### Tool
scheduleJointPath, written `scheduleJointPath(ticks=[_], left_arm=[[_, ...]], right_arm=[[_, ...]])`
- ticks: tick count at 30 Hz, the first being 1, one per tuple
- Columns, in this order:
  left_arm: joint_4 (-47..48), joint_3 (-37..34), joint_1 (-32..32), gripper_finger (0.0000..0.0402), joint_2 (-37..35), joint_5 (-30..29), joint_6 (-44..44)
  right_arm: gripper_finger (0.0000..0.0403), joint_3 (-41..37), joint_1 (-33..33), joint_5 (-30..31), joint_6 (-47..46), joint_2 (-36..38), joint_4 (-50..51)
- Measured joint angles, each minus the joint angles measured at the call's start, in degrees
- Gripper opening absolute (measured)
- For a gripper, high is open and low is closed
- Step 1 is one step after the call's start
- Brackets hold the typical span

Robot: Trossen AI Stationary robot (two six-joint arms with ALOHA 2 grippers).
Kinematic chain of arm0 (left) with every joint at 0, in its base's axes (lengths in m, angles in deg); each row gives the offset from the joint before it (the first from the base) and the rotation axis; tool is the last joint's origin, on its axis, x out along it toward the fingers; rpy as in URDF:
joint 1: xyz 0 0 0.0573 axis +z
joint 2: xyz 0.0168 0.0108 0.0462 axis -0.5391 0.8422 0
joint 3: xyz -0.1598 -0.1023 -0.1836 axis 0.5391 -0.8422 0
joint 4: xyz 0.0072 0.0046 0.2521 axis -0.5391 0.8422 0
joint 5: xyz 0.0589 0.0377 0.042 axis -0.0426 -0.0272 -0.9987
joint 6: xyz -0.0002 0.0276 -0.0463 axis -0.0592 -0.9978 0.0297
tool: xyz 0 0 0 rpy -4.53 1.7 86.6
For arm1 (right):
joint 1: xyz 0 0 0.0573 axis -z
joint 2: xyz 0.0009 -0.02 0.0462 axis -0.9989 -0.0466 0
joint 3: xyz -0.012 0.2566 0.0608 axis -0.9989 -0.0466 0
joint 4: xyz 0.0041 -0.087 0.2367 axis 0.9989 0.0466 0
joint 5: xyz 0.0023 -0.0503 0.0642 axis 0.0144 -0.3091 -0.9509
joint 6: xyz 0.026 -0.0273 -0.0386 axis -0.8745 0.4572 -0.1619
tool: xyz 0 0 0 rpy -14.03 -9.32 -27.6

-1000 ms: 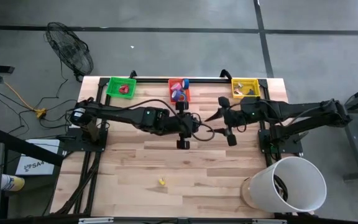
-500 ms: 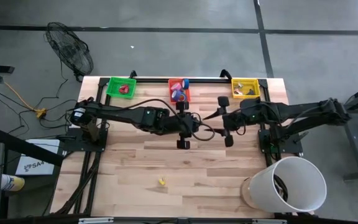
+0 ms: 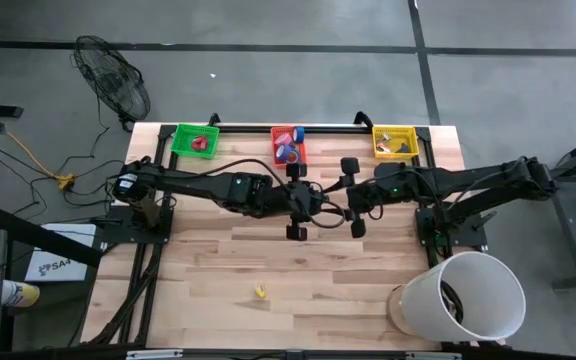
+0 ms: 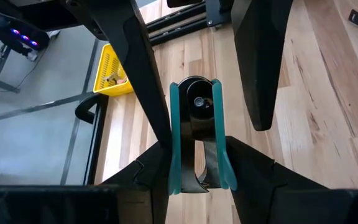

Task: Pick and place Stapler, Stapler remover, tape
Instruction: Put the blue staple remover into the yellow bin

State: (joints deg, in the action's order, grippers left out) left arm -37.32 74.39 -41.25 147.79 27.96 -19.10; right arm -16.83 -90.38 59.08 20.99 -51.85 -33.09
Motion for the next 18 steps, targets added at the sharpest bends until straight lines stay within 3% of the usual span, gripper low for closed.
scheduleJointPath(ticks=[8,18], left_arm=[[0.4,0.0,0.0,0.013,0.0,0.3,0.0],[0.6,0.0,0.0,0.013,0.0,1.1,0.0]], right_arm=[[0.0168,0.0,0.0,2.1,0.0,0.0,0.2],[0.0097,0.0,0.0,2.9,-1.3,0.1,0.6]])
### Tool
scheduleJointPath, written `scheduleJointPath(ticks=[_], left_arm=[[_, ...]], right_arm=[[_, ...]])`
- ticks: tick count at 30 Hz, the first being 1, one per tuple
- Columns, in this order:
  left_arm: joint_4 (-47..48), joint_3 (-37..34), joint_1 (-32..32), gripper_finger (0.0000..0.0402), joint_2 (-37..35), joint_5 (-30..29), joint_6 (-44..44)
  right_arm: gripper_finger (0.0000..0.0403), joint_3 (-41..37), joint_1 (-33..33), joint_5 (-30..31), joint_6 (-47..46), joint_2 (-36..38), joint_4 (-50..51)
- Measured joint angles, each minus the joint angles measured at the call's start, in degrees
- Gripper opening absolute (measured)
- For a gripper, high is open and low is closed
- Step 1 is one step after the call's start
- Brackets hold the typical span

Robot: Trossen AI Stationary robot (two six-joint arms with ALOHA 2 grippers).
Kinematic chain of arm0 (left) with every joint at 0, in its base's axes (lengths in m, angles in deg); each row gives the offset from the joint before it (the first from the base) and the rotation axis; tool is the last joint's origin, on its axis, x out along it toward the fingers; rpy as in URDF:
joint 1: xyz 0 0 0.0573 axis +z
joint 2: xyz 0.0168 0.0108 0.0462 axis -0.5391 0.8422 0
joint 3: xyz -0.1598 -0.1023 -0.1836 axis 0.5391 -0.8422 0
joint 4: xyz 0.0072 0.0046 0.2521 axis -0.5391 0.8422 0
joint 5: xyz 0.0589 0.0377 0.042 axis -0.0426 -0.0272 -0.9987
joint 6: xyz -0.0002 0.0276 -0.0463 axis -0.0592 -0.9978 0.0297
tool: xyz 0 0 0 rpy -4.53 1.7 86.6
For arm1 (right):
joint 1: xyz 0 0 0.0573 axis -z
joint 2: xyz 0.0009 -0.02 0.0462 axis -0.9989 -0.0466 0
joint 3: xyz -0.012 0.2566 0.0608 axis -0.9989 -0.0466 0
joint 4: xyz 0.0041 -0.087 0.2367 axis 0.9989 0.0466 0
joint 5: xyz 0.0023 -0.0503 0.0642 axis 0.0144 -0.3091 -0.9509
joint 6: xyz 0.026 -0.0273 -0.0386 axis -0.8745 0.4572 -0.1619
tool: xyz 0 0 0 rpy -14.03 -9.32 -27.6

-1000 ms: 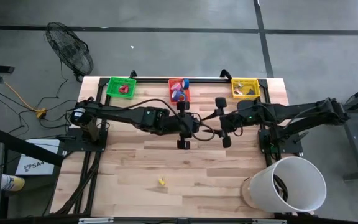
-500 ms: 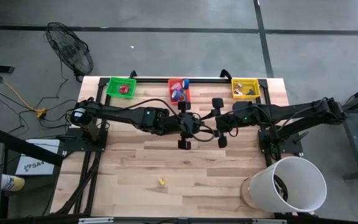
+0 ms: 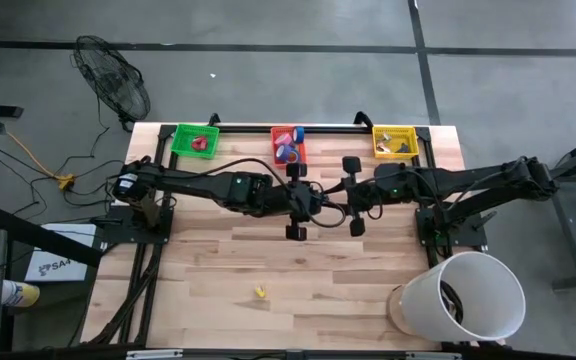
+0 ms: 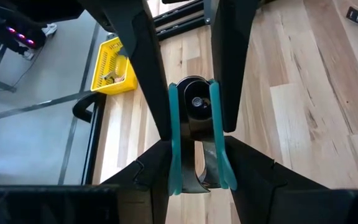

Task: Pick and place Stapler, Stapler remover, tape
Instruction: Put the blue staple remover into the yellow bin

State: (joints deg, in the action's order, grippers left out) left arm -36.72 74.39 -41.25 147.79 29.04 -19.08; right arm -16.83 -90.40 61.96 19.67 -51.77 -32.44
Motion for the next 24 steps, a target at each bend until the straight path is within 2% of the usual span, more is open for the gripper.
scheduleJointPath(ticks=[3,24], left_arm=[[0.0,0.0,0.0,0.013,0.0,0.0,0.0],[0.0,0.0,0.0,0.0131,0.0,0.3,0.0]], right_arm=[[0.0085,0.0,0.0,0.0,-0.1,0.1,0.6],[0.0084,0.0,0.0,-0.6,-6.6,0.1,1.2]])
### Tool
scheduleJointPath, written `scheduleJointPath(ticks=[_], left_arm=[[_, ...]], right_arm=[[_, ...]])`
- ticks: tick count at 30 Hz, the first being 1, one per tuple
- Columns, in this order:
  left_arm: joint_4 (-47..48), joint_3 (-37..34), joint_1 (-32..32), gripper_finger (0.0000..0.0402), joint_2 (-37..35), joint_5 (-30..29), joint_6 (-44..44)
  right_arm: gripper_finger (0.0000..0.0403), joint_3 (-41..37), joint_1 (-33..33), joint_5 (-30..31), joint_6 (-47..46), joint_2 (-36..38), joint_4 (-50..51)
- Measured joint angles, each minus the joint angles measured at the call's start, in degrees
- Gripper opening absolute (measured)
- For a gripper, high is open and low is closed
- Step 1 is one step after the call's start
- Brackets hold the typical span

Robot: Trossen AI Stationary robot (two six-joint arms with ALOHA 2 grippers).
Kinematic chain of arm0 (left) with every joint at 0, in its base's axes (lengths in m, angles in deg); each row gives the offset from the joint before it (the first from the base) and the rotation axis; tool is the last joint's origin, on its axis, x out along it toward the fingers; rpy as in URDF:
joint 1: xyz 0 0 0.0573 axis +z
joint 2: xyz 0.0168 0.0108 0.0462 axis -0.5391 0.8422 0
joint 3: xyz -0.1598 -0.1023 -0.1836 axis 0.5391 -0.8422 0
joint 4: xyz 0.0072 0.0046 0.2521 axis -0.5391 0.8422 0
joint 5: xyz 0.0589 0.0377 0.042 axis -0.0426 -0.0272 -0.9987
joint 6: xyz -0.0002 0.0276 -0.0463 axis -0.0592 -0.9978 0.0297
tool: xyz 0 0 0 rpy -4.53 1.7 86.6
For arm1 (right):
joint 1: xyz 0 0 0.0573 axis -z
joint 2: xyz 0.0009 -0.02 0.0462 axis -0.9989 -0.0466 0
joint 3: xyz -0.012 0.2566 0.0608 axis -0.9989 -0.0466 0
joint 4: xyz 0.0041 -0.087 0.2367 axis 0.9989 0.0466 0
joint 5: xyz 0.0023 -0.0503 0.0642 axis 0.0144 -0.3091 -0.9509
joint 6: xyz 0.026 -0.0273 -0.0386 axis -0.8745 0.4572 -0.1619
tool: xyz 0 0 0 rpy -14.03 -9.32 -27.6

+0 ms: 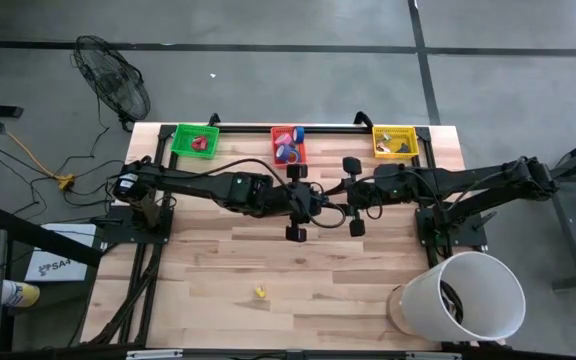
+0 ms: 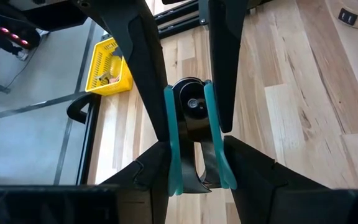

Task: Pick and place Stapler, Stapler remover, tape
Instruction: Put the blue staple remover into the yellow bin

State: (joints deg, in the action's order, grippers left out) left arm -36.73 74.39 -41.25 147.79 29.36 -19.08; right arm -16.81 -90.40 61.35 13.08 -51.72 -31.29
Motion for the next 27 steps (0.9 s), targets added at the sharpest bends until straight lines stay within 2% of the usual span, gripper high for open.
scheduleJointPath(ticks=[6,15,19,27], left_arm=[[0.2,0.0,0.0,0.0151,0.0,0.3,-1.3],[0.8,0.0,0.0,0.0259,-0.1,0.0,-3.8],[8.0,0.0,0.0,0.0278,-1.1,-4.5,-2.4],[25.3,0.0,0.0,0.028,-5.8,-15.4,4.7]], right_arm=[[0.0084,0.0,0.0,0.1,-0.9,0.0,1.3],[0.0084,0.0,0.0,1.7,-2.1,0.0,4.9],[0.0084,0.0,0.4,6.2,-5.0,0.0,8.6],[0.0084,-0.1,5.3,18.6,-18.3,0.0,15.1]])
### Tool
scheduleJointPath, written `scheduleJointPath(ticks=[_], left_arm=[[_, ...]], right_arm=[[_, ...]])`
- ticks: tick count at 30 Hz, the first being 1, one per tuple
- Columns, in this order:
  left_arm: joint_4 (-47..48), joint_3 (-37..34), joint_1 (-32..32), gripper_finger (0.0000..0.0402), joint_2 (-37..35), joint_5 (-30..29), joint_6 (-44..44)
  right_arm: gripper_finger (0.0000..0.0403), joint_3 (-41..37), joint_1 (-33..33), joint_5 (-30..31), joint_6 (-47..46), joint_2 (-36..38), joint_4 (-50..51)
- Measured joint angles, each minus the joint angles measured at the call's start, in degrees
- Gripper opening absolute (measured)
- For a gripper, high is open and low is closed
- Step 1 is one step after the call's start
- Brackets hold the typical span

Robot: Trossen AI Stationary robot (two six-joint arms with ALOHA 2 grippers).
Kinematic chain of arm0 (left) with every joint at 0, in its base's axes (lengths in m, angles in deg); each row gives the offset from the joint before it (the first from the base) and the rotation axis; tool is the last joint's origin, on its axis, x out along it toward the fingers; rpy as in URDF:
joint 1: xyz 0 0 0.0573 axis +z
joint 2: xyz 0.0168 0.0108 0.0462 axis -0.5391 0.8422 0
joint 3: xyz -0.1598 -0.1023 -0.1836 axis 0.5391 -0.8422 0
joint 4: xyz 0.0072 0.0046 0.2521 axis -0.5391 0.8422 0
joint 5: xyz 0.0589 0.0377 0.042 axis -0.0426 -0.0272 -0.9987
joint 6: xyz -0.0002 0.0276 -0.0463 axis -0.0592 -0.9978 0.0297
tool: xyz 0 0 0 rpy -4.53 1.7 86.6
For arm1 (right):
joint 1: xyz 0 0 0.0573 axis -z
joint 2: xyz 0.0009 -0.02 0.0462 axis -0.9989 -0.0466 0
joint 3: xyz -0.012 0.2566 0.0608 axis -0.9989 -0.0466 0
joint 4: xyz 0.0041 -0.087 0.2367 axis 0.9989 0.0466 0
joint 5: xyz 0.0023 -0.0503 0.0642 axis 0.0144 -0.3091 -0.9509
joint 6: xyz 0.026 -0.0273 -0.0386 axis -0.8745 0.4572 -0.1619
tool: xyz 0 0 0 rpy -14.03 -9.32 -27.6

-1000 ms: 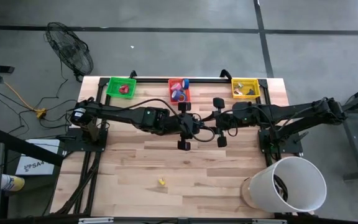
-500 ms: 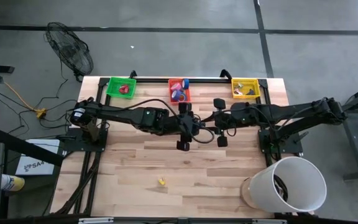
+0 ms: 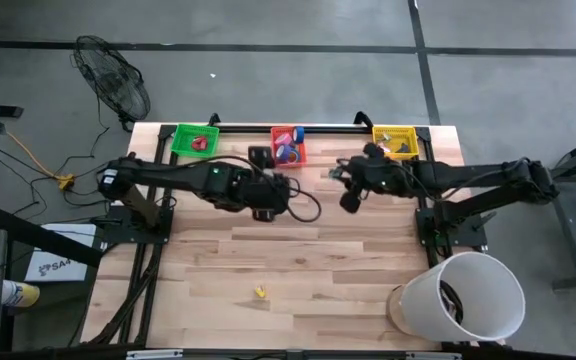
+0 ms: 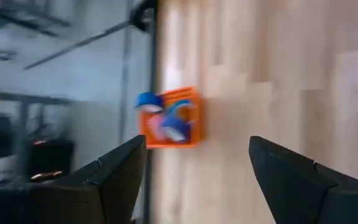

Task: Pick and place Stapler, Stapler remover, tape
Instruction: Put the blue staple remover into the yellow bin

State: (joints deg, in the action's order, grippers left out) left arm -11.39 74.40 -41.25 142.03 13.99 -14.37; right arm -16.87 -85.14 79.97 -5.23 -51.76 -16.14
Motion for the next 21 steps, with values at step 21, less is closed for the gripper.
scheduleJointPath(ticks=[21], left_arm=[[2.5,-3.3,17.0,0.028,-3.3,-1.1,-21.7]], right_arm=[[0.0084,-10.6,16.7,25.6,-46.9,-0.2,3.3]])
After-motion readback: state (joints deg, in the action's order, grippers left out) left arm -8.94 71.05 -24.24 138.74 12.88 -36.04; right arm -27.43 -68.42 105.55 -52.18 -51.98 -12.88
